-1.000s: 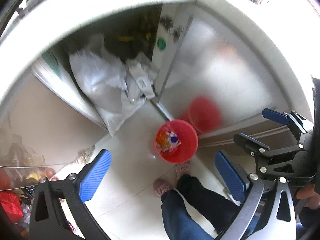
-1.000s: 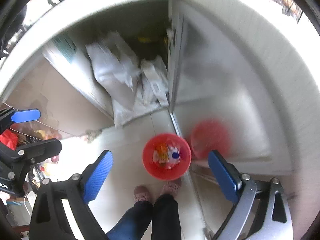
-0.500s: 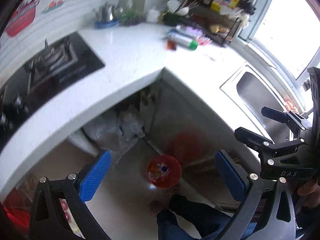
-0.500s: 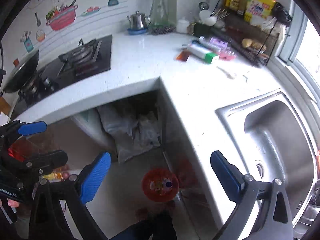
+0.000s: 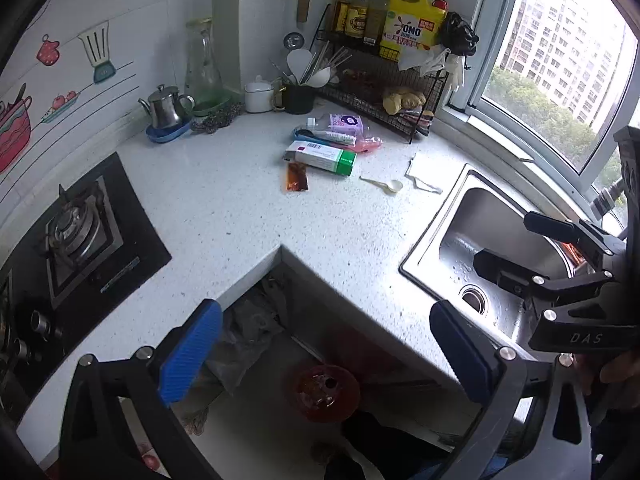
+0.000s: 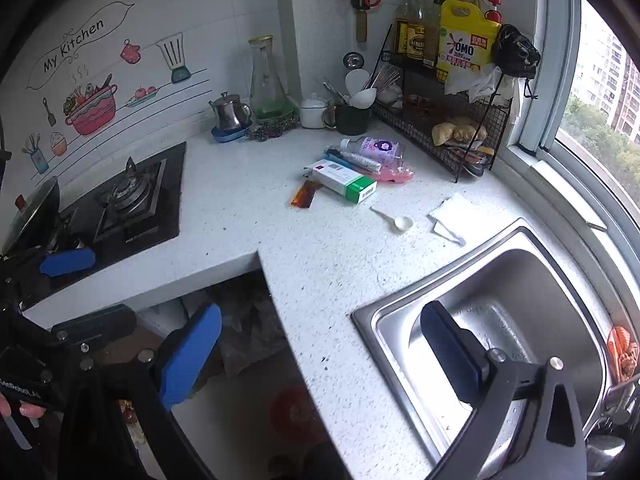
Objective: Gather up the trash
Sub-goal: 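Raise both tools back up to the counter, then grasp the white measuring spoon by its bowl with the right tool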
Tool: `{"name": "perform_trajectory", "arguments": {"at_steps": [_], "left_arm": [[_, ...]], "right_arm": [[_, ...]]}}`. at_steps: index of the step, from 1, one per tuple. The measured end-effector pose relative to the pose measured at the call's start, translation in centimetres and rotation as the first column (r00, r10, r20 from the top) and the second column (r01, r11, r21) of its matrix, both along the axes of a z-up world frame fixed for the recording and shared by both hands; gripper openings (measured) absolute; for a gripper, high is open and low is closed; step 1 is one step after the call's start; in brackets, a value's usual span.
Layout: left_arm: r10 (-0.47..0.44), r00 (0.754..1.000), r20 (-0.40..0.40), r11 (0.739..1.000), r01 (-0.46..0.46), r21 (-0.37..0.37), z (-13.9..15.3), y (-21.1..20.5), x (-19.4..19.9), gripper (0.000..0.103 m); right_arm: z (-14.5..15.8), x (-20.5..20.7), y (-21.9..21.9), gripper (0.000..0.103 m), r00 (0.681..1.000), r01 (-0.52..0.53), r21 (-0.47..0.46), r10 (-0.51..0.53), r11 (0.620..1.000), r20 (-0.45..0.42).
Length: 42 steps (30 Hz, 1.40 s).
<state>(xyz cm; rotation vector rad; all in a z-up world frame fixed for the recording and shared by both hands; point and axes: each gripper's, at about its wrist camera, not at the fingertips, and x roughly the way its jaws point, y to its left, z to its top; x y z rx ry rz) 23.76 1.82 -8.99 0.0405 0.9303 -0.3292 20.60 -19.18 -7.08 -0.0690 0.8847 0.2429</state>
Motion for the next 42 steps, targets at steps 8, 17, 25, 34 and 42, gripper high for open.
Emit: {"name": "perform_trajectory", "arguments": {"at_steps": [8,17,25,34,42], "left_arm": [[-0.017,1.000,-0.011,1.000,0.017,0.017,-0.2,-4.5,9.0,0.103],[-0.003,0.997,-0.082,0.999,0.007,0.042,-3.6,-8.7,17.1,0.103],[0.021,0.986,-0.166,0.998,-0.012,0.057,-8.3,-9.9,21.7,0.103],[0.049,0.970,-0.238,0.998,-0.036,0.059,-12.3,-10.8,24.4,0.103],[0.053,0.965,-0.258,0.998,-0.041,0.054,-13.1,-10.4,24.7,0.103]], "right_arm": [[0.2,7.6,-3.0,0.100,1.000,-0.024,0.006,0.024,1.000,-0.005],[-3.5,16.2,-5.9,0.100,0.992,-0.089,-0.008,0.088,0.996,-0.091],[-8.4,21.2,-6.6,0.100,0.971,-0.154,0.010,0.153,0.988,-0.181],[-12.5,24.8,-6.4,0.089,0.942,-0.229,-0.002,0.221,0.973,-0.254],[-14.0,24.9,-6.3,0.071,0.914,-0.291,-0.028,0.270,0.956,-0.304]]}}
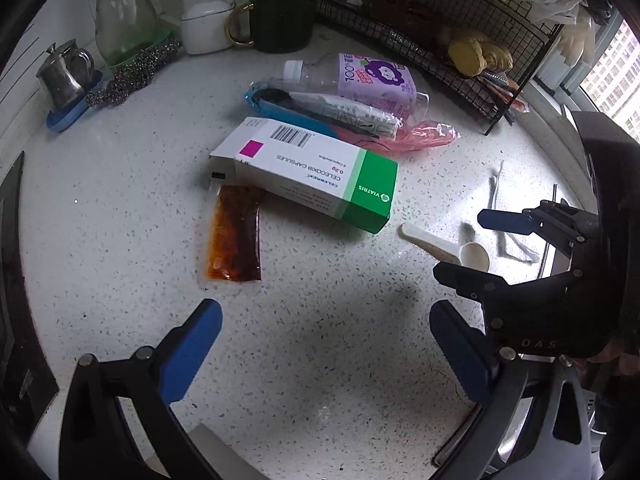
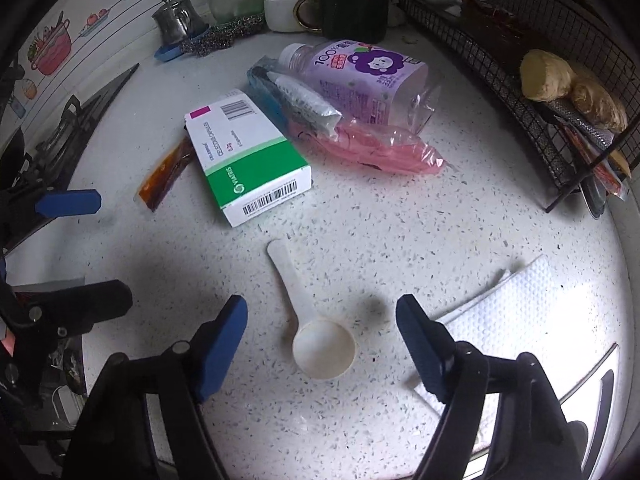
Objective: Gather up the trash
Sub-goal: 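Grasp the white measuring spoon by its bowl with the right tool, then grasp the white paper towel with the left tool while the right tool holds the spoon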
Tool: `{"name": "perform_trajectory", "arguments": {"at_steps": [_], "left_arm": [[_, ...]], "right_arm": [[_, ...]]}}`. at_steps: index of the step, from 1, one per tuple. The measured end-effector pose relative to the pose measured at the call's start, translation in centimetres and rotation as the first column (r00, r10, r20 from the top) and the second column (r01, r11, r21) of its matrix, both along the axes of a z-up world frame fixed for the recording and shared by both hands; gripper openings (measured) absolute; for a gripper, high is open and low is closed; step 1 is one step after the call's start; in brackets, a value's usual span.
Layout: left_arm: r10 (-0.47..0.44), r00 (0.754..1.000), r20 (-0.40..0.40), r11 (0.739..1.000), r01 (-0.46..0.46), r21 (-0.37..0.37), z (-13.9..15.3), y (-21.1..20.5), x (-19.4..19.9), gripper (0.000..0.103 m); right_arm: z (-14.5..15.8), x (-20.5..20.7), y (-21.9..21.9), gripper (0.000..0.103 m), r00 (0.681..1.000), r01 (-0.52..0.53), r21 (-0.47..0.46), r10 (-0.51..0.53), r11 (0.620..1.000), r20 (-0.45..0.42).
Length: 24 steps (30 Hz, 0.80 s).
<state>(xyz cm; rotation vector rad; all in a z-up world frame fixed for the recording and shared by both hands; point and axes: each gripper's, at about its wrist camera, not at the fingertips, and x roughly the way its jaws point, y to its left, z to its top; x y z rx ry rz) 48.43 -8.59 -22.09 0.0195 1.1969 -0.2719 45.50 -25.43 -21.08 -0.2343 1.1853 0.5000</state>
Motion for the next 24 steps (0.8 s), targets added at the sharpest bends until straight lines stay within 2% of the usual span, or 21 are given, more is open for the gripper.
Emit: {"name": "perform_trajectory", "arguments": {"at_steps": [2,6,7,8,17,24], "left_arm": [[0.003,1.000,-0.001,1.000,-0.003,-0.001,-0.1,0.1,0.0,0.103],[0.006,1.000,0.001,1.000,-0.006,-0.005,0.0,0.4,-0.1,0.103],[0.006,1.000,0.003,1.000,-0.006,-0.007,0.0,0.6,-0.1,0.103],[0.010,1.000,0.002,1.000,-0.010,-0.009,0.0,0.8,-0.2,0.103],[0.017,1.000,0.009,1.000,-0.017,-0.018,0.9,1.4,-0.9,0.103],[-0.048,0.998,0.028,0.998,0.048,-0.027,2.7,-1.0,-0.7,0.103]], "right_arm": [[-0.2,-0.2,0.0,0.061,1.000,-0.007,0.002,0.007,1.000,-0.017],[0.1,-1.3,0.6,0.045,0.999,-0.035,-0.046,0.036,0.998,0.020],[0.1,-1.6,0.6,0.032,0.999,-0.041,-0.057,0.042,0.998,0.029],[0.2,-1.9,0.7,0.030,0.998,-0.047,-0.057,0.049,0.997,0.032],[0.8,-4.0,0.2,0.029,1.000,0.005,-0.001,-0.005,1.000,0.013],[4.5,-5.7,-3.6,0.029,0.989,0.139,0.041,-0.141,0.989,0.054]]}}
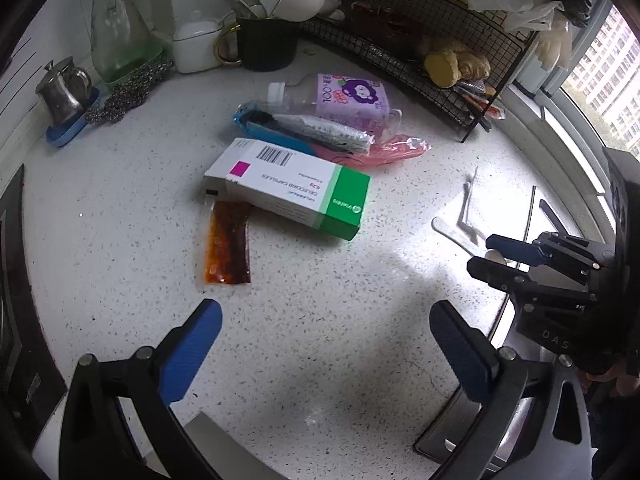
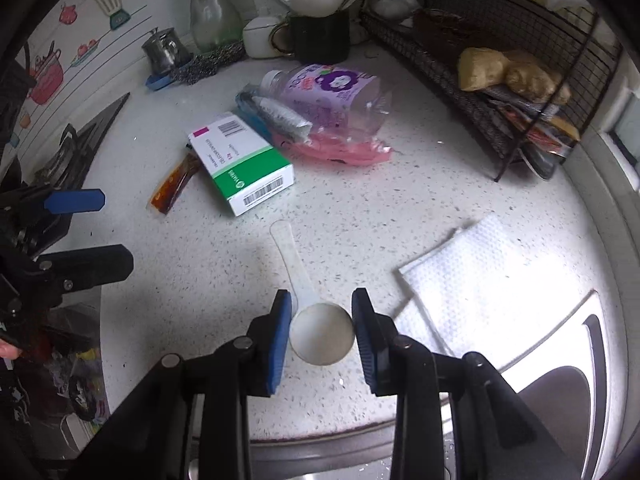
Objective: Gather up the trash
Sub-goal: 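Grasp the white paper towel with the left tool while the right tool holds the spoon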
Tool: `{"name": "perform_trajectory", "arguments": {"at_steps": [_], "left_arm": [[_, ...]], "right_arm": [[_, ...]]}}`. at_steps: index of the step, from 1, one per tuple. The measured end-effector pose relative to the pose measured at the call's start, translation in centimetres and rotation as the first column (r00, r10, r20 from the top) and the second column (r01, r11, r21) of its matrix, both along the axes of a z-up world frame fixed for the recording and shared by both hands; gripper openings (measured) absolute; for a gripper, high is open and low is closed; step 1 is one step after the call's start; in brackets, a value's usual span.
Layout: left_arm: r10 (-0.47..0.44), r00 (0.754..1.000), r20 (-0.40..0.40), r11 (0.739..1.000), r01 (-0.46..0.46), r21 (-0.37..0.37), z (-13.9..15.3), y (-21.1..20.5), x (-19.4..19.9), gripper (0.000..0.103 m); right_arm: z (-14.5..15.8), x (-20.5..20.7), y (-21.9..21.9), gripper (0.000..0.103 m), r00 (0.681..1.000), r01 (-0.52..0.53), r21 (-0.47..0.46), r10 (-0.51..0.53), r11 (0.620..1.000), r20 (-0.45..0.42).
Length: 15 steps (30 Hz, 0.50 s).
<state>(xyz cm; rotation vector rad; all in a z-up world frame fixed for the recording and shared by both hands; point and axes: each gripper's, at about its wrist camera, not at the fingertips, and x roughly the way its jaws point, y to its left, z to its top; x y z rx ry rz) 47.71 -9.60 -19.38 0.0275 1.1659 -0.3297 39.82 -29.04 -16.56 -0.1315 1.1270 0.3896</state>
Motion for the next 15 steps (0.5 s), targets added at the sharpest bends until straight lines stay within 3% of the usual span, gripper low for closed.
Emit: {"name": "perform_trajectory", "arguments": {"at_steps": [7,15], "left_arm": [[-0.138,0.990,0.015,0.990,0.138,-0.016,0.8,-5.6,1.0,0.103],[-0.291,0.956,-0.025,0.957,0.291,-0.024,-0.9,-13.1,1.7,0.103]], "right_arm": [[2.1,-1.0,-7.5,0.029,0.971,0.239,0.067,-0.239,0.969,-0.019],[1.9,-1.8,-12.2,0.029,0.922,0.387,0.012,-0.387,0.922,0.021]]}}
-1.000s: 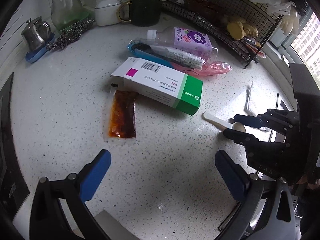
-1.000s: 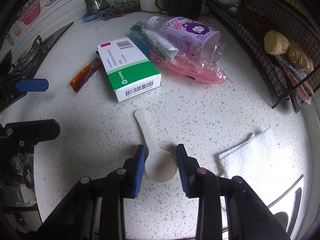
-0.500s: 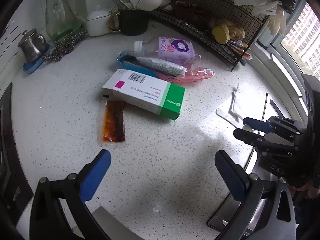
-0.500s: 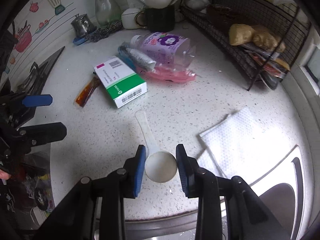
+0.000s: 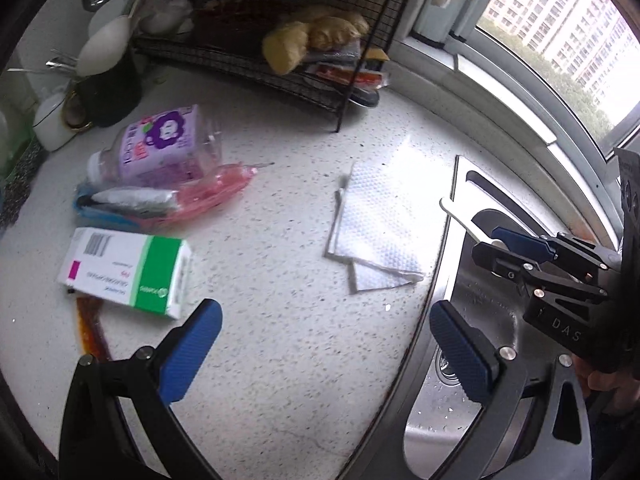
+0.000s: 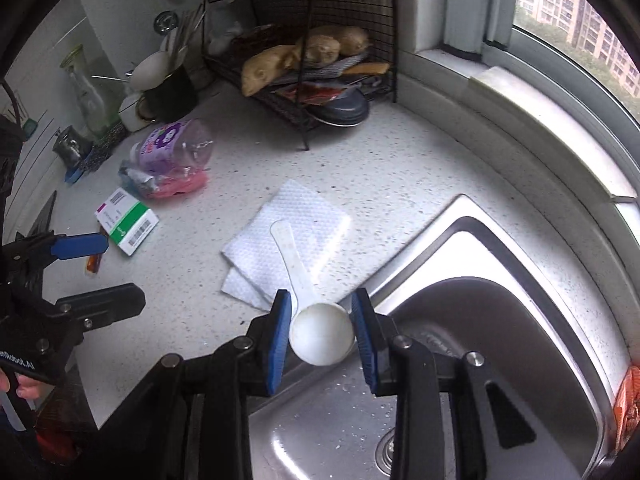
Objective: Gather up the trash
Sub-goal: 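Grasp the white paper towel with the left tool while the right tool holds the spoon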
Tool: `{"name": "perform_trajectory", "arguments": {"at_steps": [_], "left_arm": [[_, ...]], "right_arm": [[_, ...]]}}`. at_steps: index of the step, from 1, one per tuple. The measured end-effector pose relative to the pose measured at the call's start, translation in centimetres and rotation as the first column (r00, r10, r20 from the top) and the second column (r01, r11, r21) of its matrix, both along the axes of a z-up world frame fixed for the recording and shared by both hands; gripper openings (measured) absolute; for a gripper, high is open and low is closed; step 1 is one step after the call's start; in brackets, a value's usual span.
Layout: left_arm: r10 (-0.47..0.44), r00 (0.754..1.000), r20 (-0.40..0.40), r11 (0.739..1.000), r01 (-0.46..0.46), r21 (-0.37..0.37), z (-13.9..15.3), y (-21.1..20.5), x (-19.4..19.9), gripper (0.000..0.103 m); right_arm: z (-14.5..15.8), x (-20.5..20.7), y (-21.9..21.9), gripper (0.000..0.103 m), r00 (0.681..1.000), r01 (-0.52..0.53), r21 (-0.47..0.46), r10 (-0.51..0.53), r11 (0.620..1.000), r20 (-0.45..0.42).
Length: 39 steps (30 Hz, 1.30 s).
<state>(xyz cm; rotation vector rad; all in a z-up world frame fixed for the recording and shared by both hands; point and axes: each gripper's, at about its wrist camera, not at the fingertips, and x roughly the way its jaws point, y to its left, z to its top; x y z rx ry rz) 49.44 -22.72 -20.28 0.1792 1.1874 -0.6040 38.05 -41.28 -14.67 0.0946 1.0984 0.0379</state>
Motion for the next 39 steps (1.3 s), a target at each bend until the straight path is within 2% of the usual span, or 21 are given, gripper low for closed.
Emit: {"name": "perform_trajectory", "arguments": {"at_steps": [7,11,16,19,22,25,27,28,30,31,39], "left_arm": [[-0.076,0.997,-0.031,0.996,0.077,0.046,-2.7,-5.7,1.1,0.103],[-0.102,0.994,-0.030,0.987,0.105,0.120,-5.0,-8.1,1.9,0.103],[-0.096,0.994,-0.054,0.987,0.102,0.124,-6.7,-10.3,2.4,0.103],[-0.112,0.992,-0.050,0.984,0.118,0.135,-7.0,-11.4,2.4,0.098],[-0.128,0.991,-0.049,0.982,0.134,0.130,-6.9,-12.3,2.5,0.089],[-0.141,0.989,-0.032,0.977,0.145,0.158,-6.7,-13.2,2.5,0.069],[-0.155,0.988,-0.028,0.974,0.157,0.161,-6.6,-13.6,2.1,0.047],[-0.164,0.986,-0.026,0.973,0.166,0.161,-6.5,-13.8,1.9,0.042],[-0.179,0.983,-0.029,0.971,0.182,0.153,-6.3,-14.4,0.8,0.016],[-0.183,0.982,-0.041,0.973,0.186,0.138,-6.3,-14.4,0.5,0.011],[-0.184,0.982,-0.036,0.978,0.187,0.090,-5.1,-12.8,-1.6,0.010]], "right_arm": [[-0.9,0.3,-3.7,0.029,0.996,0.088,0.010,-0.088,0.996,-0.003],[-1.8,0.7,-5.3,0.029,0.992,0.123,0.024,-0.123,0.992,-0.019],[-2.4,0.9,-6.2,0.029,0.990,0.140,0.015,-0.139,0.990,-0.018],[-2.8,1.2,-6.6,0.029,0.989,0.146,0.009,-0.145,0.989,-0.015],[-3.0,1.3,-7.0,0.029,0.989,0.149,0.005,-0.149,0.989,-0.013],[-3.4,1.4,-7.5,0.029,0.987,0.158,0.011,-0.158,0.987,-0.014],[-3.4,1.4,-7.7,0.029,0.986,0.169,0.016,-0.168,0.986,-0.013],[-3.5,1.3,-7.7,0.029,0.985,0.171,0.016,-0.171,0.985,-0.013],[-3.6,1.2,-7.7,0.029,0.985,0.172,0.015,-0.172,0.985,-0.015],[-3.7,1.3,-7.6,0.029,0.985,0.170,0.015,-0.170,0.985,-0.018],[-2.6,0.6,-6.4,0.029,0.989,0.148,0.003,-0.148,0.989,-0.013]]}}
